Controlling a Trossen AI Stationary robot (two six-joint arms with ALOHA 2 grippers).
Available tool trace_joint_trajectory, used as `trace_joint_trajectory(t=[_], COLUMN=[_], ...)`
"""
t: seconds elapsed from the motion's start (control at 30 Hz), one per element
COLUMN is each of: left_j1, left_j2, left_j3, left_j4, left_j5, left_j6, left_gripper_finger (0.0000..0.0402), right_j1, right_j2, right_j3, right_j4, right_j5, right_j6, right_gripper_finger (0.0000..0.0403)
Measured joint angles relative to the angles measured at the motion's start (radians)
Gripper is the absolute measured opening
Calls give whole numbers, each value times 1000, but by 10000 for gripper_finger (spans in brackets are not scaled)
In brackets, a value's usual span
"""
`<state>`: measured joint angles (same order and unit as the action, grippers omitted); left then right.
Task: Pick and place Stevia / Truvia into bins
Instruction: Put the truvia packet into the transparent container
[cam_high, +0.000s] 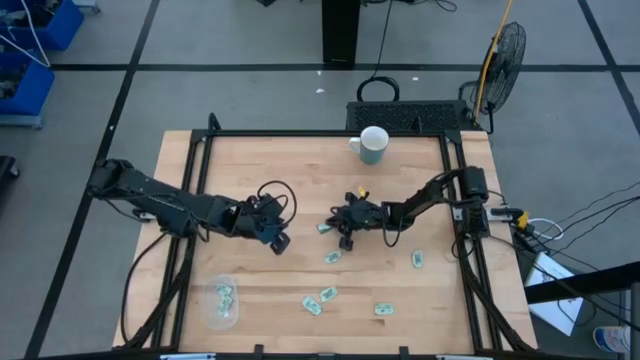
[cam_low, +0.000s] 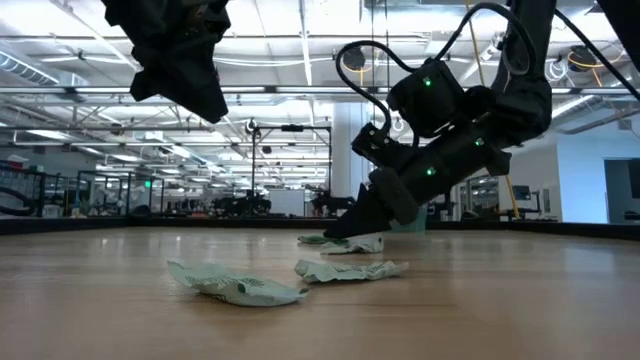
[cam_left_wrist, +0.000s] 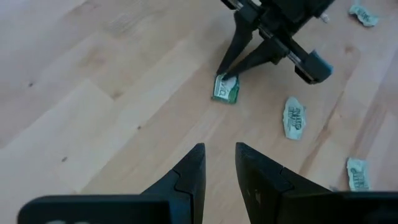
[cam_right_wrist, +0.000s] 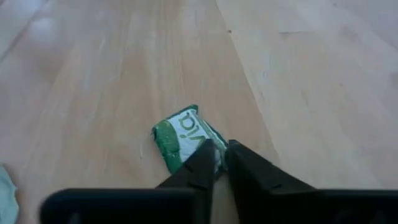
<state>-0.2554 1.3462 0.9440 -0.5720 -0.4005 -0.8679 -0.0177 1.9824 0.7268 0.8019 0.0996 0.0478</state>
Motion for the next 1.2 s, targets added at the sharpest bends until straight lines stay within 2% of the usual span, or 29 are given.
trace_joint_trajectory(t=[0.07,0.2,0.37,0.53,1.2], left_j1=[0,-2,5,26,61], left_j2=[9,56,145,208,222], left_j3=[0,0,0,0,0], left_j4=[7,45,204,364,375], left_j5=[18,59,42,36,192], left_j6=[-5,94,245,321,396], left_gripper_finger=[92,92,93,93,93], right_j1=[6,21,39,61,164], right_j2=[2,2,2,1,0], right_j3=[-1,-1,-1,-1,-1], right_j4=[21,81,136,199,463], right_j5=[1,1,1,1,1], right_j6=[-34,-89,-173,-259,-559], right_gripper_finger=[8,7,3,1,0])
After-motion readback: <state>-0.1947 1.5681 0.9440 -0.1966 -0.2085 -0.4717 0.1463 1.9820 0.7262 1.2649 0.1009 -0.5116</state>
